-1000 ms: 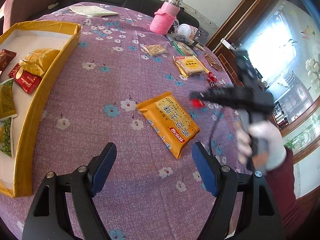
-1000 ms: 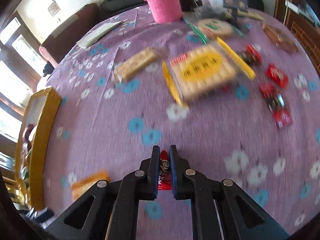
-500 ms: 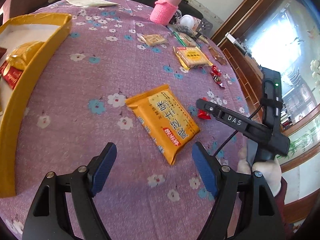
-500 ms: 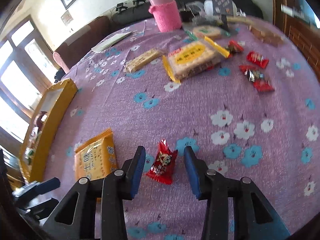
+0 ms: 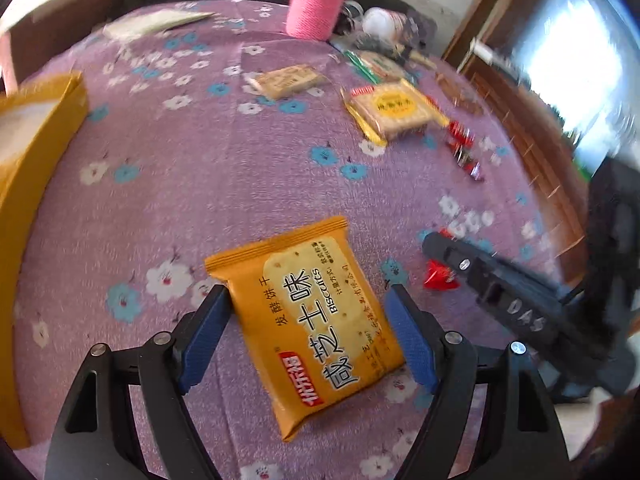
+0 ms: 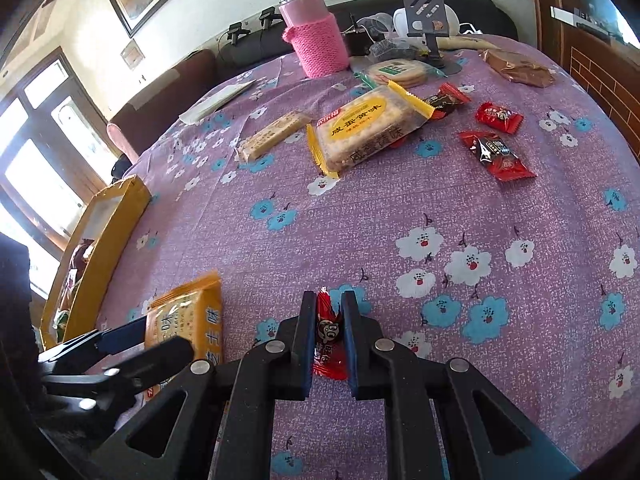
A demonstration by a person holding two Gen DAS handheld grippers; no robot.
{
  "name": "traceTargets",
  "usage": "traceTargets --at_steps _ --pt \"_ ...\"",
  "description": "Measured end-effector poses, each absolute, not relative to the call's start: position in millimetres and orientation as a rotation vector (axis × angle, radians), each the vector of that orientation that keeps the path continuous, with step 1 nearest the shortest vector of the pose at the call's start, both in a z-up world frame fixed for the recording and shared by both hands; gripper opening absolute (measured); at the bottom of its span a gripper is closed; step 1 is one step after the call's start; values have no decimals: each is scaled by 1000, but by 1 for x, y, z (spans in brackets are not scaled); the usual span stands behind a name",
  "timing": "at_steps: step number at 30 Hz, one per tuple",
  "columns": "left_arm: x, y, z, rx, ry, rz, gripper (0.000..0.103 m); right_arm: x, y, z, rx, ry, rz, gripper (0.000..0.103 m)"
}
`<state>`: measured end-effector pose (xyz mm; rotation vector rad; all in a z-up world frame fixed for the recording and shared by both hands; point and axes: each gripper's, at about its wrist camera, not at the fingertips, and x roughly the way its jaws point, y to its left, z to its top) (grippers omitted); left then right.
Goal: Organize snacks
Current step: 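Grasp the orange cheese biscuit pack with the left gripper while the right holds the candy, then carry the biscuit pack and red candy into the tray while opening both grippers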
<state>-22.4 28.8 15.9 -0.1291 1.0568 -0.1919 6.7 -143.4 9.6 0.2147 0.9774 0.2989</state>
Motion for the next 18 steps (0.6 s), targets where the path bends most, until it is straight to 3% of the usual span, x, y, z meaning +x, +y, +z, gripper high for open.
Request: traceTargets --at_steps 8,11,18 --pt "-30 2 7 99 1007 -159 83 6 -147 10 225 973 278 13" --pt "-34 5 10 102 991 -182 69 5 -148 10 223 966 268 13" --pt "-43 26 18 -11 982 -214 69 2 -145 12 218 932 268 13"
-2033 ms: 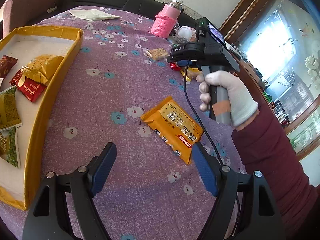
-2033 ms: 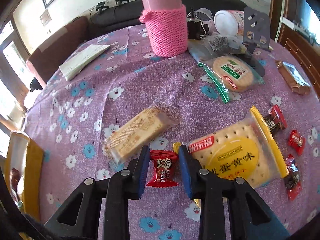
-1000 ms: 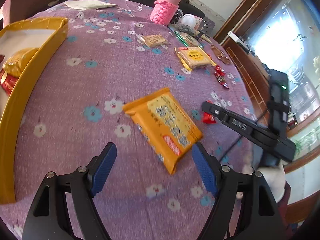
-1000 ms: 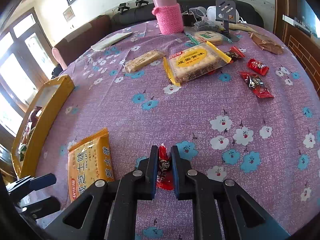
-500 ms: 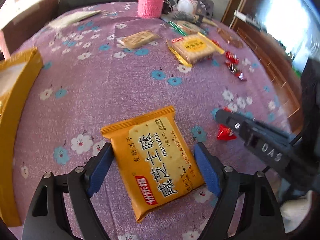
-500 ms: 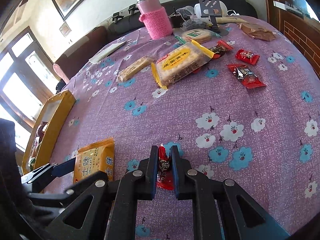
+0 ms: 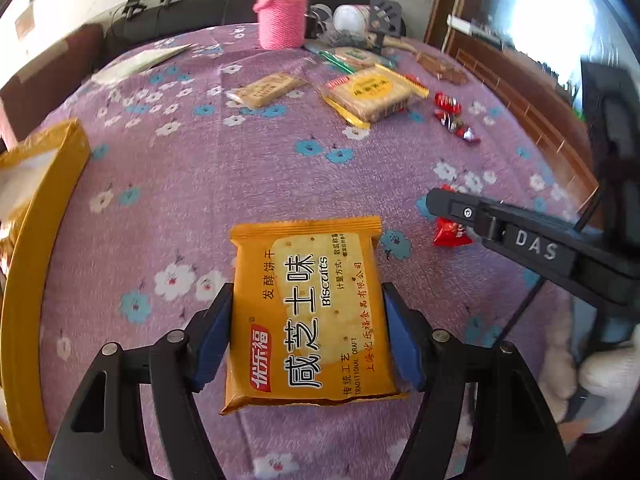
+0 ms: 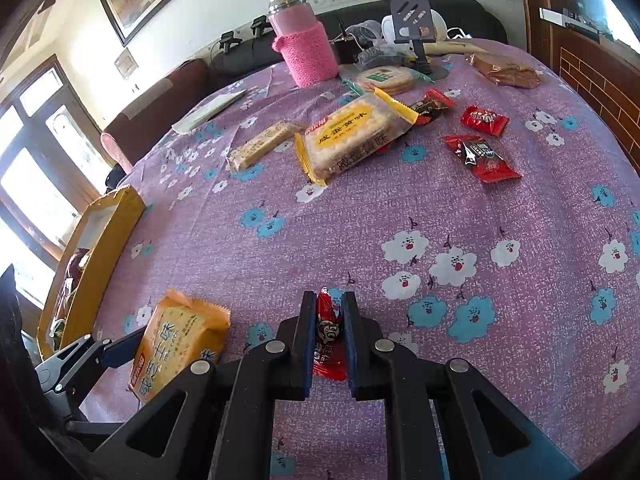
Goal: Organize snacks
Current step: 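Carry the biscuit pack and red candy into the tray while opening both grippers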
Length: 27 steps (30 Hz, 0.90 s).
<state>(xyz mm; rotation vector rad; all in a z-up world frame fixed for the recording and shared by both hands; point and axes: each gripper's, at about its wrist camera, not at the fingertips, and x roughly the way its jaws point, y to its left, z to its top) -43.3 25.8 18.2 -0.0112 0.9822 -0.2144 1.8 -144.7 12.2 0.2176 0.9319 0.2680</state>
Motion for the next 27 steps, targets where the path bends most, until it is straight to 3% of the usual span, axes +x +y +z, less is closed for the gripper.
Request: traceTargets --at_steps 16,27 --pt "-115 203 81 -331 757 7 70 -3 -139 20 248 876 250 13" --pt "-147 303 85 -504 647 136 70 -44 -48 91 164 786 442 13"
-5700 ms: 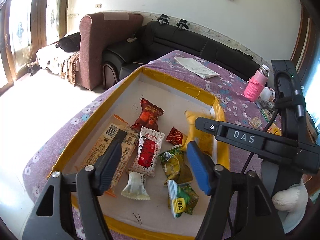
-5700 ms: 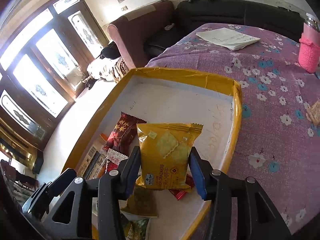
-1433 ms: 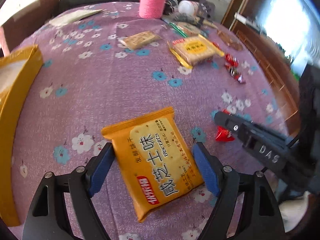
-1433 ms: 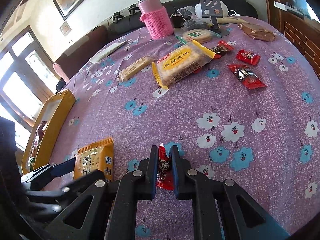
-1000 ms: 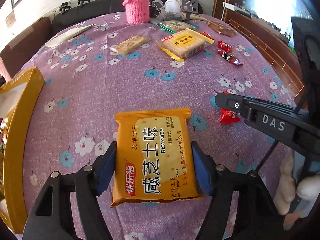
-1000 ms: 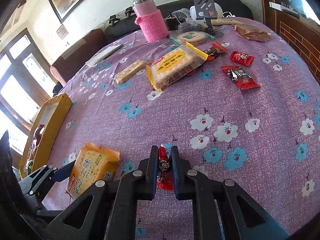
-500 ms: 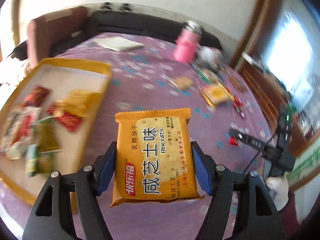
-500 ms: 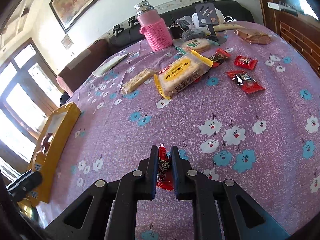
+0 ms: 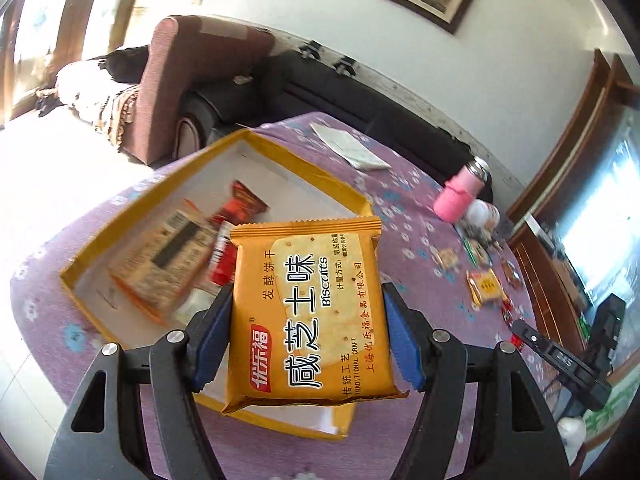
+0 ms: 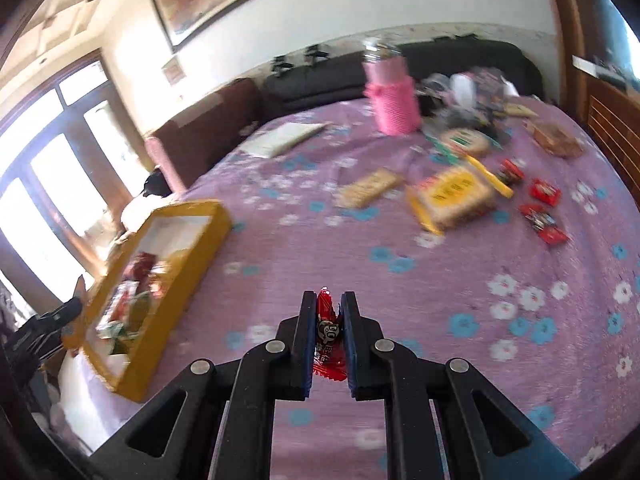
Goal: Organize snacks
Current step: 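Carry the biscuit pack and red candy into the tray while opening both grippers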
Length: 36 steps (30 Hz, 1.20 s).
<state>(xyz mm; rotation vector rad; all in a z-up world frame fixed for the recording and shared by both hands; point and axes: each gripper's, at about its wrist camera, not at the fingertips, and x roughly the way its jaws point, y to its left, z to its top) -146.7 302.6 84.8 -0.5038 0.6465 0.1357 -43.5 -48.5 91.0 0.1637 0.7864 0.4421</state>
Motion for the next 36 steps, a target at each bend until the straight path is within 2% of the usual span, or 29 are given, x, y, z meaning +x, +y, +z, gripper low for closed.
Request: traceTargets --at_steps 6,13,29,34,36 --pt "-147 320 79 -480 654 177 70 -52 35 110 111 801 623 12" --pt "-141 332 61 -456 685 216 70 -46 129 91 54 905 765 12" --pt "-132 327 36 -388 745 217 70 -31 214 38 -105 974 759 12" --pt "-135 329 40 -403 737 217 70 -33 218 37 -145 945 738 19" --pt "-139 330 45 -401 726 221 70 -34 215 38 -125 944 739 27"
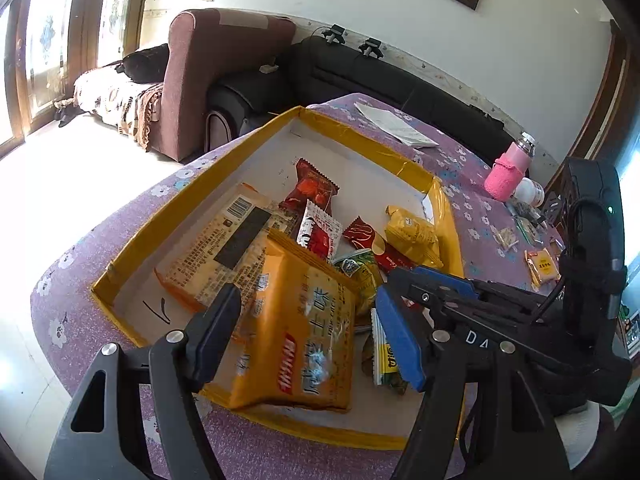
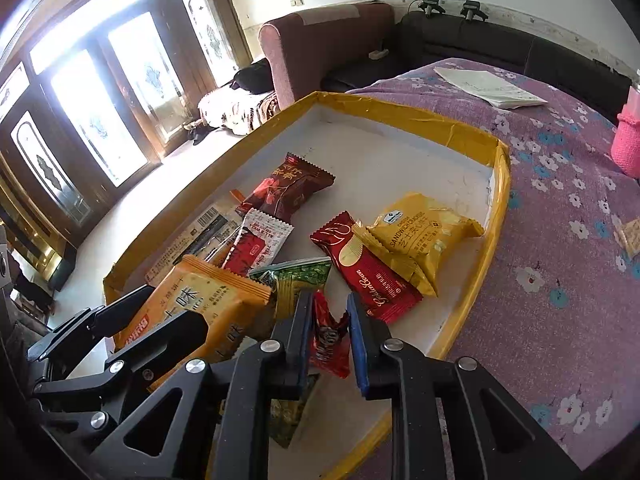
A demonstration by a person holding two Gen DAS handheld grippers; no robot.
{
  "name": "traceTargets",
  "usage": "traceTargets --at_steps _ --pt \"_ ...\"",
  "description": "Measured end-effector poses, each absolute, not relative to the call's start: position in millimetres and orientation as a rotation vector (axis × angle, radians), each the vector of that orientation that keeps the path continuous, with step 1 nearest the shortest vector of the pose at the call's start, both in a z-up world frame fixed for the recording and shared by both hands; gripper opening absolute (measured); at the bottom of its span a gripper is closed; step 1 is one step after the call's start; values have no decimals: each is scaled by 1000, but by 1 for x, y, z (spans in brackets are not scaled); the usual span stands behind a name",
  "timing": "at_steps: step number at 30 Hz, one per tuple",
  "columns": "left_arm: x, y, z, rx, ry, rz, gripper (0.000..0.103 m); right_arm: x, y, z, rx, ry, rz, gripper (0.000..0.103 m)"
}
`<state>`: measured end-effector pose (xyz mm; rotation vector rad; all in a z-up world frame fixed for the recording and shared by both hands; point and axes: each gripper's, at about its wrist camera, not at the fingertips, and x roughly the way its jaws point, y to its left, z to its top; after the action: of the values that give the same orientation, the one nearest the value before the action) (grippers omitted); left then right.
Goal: Organize snacks
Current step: 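Carry the biscuit pack and red candy into the tray while opening both grippers, then grasp the yellow salted-egg cracker pack with the right gripper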
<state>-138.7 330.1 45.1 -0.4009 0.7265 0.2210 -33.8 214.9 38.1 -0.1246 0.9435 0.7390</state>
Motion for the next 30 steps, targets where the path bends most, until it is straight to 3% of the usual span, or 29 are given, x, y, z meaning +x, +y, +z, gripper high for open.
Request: traceTargets --at_steps 9,12,30 --pt "-154 313 71 -319 693 281 73 -50 183 67 -45 871 730 38" --pt "-155 301 79 -261 701 336 78 -55 166 74 -15 856 715 39" --pt "-189 198 134 -81 602 207 78 -93 14 109 170 758 528 45"
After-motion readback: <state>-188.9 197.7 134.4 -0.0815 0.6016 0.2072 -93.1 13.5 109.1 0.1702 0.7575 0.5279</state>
